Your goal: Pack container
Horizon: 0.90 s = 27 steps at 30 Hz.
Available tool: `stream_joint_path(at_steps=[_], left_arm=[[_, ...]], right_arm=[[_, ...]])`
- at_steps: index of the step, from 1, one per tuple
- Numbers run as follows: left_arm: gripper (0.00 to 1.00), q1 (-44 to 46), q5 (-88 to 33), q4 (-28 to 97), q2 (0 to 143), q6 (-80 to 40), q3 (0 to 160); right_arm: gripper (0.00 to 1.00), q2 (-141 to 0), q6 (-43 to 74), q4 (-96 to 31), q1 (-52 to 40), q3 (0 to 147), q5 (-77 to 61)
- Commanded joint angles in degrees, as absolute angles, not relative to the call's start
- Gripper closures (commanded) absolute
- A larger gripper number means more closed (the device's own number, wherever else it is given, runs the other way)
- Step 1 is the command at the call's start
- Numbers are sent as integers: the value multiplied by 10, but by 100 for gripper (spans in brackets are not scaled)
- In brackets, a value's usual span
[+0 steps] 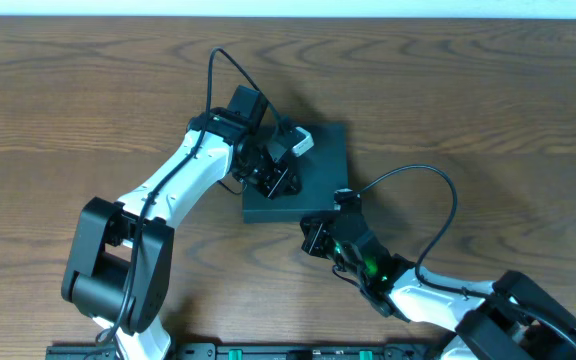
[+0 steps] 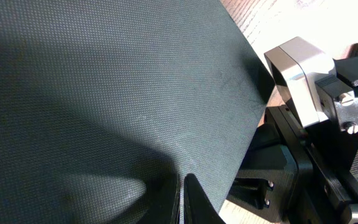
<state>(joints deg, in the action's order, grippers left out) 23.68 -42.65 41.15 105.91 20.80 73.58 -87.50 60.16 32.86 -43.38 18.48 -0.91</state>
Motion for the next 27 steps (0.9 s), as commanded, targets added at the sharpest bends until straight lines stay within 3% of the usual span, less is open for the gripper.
stream_joint_path(at_steps=[1,8,14,22,27], left_arm=[[94,241,-399,422,1075,195,731],[94,205,-399,422,1025,164,743],[94,141,-398,422,928,150,745],[94,38,-399,440,835,145,745],[94,15,-380,455,828,145,744]], right_arm=[[98,-879,598,350,-432,187,-27],[98,-856,555,303,-402,188,-87],[98,-772,425,286,-325,189,-151],[98,-609,287,108,-210,267,-147],[98,-589,162,-10,-150,344,-72]])
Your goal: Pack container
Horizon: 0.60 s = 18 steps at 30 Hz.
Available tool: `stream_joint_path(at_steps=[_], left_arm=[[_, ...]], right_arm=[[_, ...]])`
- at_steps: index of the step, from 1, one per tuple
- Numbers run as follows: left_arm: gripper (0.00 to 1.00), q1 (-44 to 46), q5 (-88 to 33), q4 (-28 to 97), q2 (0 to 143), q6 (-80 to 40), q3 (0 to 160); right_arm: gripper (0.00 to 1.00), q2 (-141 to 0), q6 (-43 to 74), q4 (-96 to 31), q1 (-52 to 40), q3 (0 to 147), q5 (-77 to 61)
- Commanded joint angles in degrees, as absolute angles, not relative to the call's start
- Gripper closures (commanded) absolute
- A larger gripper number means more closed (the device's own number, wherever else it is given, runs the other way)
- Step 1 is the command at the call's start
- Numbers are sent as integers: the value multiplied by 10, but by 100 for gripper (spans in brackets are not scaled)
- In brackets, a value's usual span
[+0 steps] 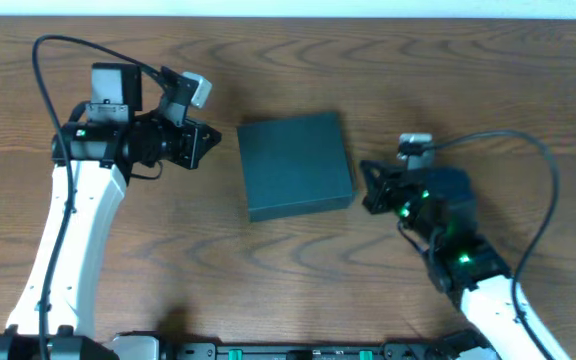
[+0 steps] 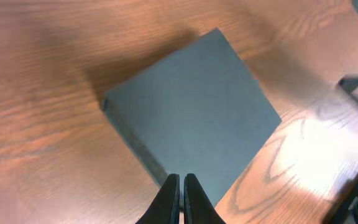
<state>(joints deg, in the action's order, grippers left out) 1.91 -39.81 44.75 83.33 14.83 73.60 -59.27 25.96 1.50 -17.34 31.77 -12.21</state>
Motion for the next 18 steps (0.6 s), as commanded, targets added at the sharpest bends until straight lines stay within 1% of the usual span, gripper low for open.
stream_joint_path(at_steps=[1,4,9,10,11,12,13,14,15,18], left_arm=[[94,15,-362,465,828,146,744],[94,15,-343,482,828,145,744],[94,15,-345,477,812,111,744],[87,15,-345,477,805,111,744],[70,15,-345,477,797,111,744],[57,15,-345,477,790,111,744],[33,15,-345,477,782,111,744],[2,15,-345,478,778,111,744],[5,15,-345,481,774,110,744],[5,15,-345,500,771,111,744]], right_arm=[[98,-589,132,-37,-136,356,-56],[99,-589,68,-87,-97,383,-49],[98,-588,46,-138,-50,448,-49],[89,-588,46,-141,-45,460,-49],[59,-587,46,-141,-44,470,-49],[33,-587,46,-137,-44,475,-49],[1,-586,47,-135,-45,479,-50],[1,-586,47,-135,-46,480,-50],[1,-585,47,-138,-46,479,-50],[1,-586,47,-161,-46,479,-50]])
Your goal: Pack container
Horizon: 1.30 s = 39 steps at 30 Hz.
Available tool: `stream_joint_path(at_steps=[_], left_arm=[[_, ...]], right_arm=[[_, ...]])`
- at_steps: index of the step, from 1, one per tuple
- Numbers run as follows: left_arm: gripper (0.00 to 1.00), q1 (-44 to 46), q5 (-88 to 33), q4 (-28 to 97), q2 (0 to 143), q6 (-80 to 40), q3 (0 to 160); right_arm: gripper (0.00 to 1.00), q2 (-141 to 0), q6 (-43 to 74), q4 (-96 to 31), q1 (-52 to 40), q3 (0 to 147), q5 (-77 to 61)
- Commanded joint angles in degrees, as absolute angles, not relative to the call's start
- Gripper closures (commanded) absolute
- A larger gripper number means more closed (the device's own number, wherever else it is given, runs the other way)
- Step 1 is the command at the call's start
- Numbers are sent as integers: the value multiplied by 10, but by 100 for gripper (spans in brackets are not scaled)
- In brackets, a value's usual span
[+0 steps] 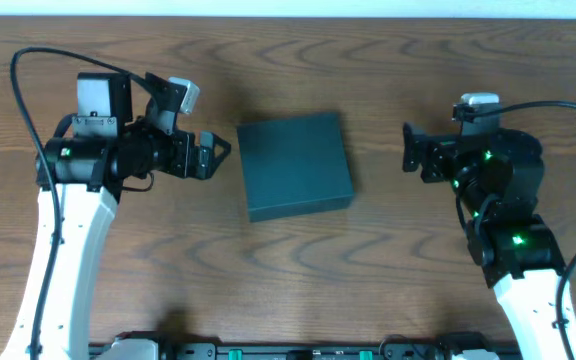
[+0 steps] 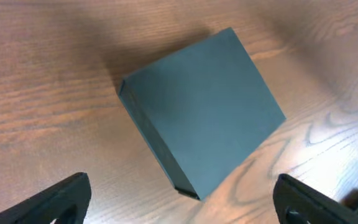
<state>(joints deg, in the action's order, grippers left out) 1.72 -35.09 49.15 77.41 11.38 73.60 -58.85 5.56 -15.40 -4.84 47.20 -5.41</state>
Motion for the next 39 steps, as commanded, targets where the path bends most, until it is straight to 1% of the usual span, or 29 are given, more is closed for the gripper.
stream_joint_path(at_steps=[1,7,12,20,21,25,28,30,32,39], left_arm=[[5,15,-344,510,772,111,744],[5,15,-340,514,772,111,744],[5,15,-340,514,772,111,744],[5,15,-338,514,759,112,744],[5,15,-317,520,747,118,744],[5,15,-201,530,671,117,742],[5,15,-94,529,581,117,724],[5,12,-43,529,519,117,695],[5,1,-24,529,456,117,655],[5,-27,-23,521,240,117,461]], right_arm=[[1,-587,46,-182,-46,479,-49],[1,-588,46,-292,-46,479,-49],[1,-588,46,-350,-46,479,-49],[1,-588,46,-362,-46,479,-49],[1,-588,46,-362,-46,479,-49],[1,-588,46,-362,-46,479,-49],[1,-588,46,-362,-46,479,-49],[1,-588,46,-362,-46,479,-49],[1,-588,46,-362,-46,479,-49],[1,-588,46,-362,-46,479,-49]])
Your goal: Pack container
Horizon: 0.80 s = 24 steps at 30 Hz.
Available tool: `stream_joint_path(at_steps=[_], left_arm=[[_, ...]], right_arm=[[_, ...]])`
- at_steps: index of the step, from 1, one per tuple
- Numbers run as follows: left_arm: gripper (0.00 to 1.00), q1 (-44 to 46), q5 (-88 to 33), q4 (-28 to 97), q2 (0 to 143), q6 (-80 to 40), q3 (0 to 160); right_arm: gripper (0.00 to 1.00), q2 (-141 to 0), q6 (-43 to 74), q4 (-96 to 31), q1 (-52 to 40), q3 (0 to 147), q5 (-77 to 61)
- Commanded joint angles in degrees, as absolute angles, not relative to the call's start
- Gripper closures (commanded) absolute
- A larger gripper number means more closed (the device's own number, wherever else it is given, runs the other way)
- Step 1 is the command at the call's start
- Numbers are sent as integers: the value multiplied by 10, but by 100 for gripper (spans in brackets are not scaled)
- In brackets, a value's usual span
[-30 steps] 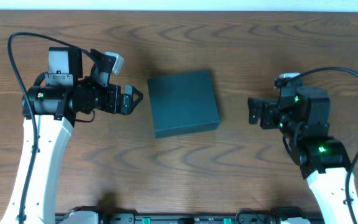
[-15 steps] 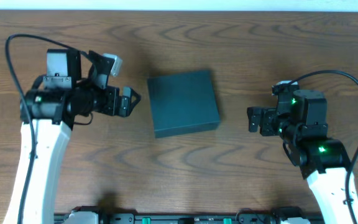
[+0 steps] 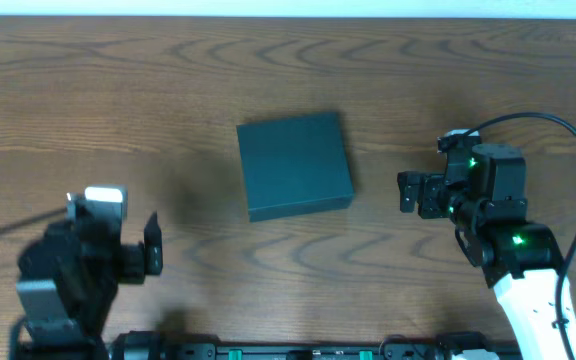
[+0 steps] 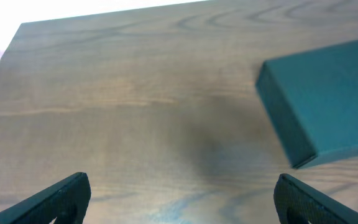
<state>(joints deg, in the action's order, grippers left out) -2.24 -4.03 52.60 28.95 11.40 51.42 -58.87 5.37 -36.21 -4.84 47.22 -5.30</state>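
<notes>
The container is a dark teal box (image 3: 294,165) with its lid on, lying flat at the middle of the wooden table (image 3: 118,120). The left wrist view shows it at the right edge as the box (image 4: 328,99). My left gripper (image 3: 155,246) is low at the near left, well away from the box. It stands wide open with nothing between its fingers (image 4: 61,198). My right gripper (image 3: 406,193) hovers just right of the box without touching it. It looks open and holds nothing.
Bare wood grain surrounds the box on all sides. The table's far edge (image 3: 288,14) runs along the top of the overhead view. A dark rail (image 3: 288,350) lies along the near edge between the two arm bases.
My left arm was level with the box on its left and is now back at the near left corner, still open. The right gripper now sits lower and closer to the box's right side.
First both grippers were at the box, the left one shut over its lid. Then both were off to the sides, the left still shut. Then the left gripper was open. Now both arms stand back and the closed box has stayed put.
</notes>
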Motion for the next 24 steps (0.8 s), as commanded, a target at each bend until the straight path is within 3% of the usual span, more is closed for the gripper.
stream_joint_path(at_steps=[1,12,24], left_arm=[[5,-27,-23,515,223,117,443],[5,-27,-12,378,10,54,183],[5,-27,6,305,2,-25,89]], right_arm=[[1,-588,46,-362,-46,479,-49],[1,-588,46,-362,-46,479,-49],[1,-588,46,-362,-46,479,-49]])
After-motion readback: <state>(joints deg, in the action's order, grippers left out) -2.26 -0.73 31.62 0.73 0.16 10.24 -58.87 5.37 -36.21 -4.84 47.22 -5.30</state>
